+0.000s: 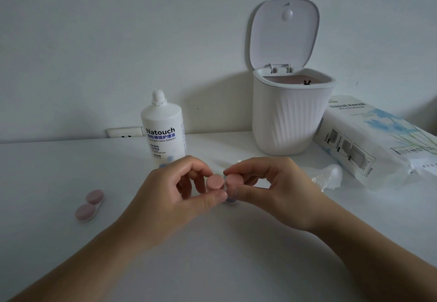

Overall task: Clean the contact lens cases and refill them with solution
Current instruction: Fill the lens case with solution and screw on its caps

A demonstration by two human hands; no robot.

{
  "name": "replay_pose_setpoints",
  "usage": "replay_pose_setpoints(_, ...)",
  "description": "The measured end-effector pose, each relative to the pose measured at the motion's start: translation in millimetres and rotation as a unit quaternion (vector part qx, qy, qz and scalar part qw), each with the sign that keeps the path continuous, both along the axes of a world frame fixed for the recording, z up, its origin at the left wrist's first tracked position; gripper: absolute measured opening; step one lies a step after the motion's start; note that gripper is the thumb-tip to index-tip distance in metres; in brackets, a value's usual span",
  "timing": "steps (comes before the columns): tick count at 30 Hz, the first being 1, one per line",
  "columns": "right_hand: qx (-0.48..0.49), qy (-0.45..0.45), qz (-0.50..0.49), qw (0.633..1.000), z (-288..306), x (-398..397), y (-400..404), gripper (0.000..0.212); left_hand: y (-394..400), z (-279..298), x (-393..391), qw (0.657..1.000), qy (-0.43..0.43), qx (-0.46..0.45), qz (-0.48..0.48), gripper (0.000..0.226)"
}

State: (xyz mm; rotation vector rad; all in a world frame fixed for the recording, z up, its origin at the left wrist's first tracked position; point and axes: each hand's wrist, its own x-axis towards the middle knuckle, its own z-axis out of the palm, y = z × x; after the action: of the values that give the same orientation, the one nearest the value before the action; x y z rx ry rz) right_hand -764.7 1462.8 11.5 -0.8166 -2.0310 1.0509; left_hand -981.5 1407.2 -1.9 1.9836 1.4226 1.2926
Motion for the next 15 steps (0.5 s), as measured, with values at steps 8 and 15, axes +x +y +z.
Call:
replay_pose_setpoints(8, 0.006, -0.005, 0.007, 1.0, 1.1, 0.8, -0.4, 0.015, -1.2, -0.5, -0.8, 1.0, 0.017, -0.014, -0.009, 0.027)
replay_pose_setpoints(15, -0.003, -0.003, 0.0, 1.0, 0.1, 0.6, 0.7, 0.018, 1.8, -0.1, -1.7, 1.0, -0.004, -0.005, -0.005, 0.03)
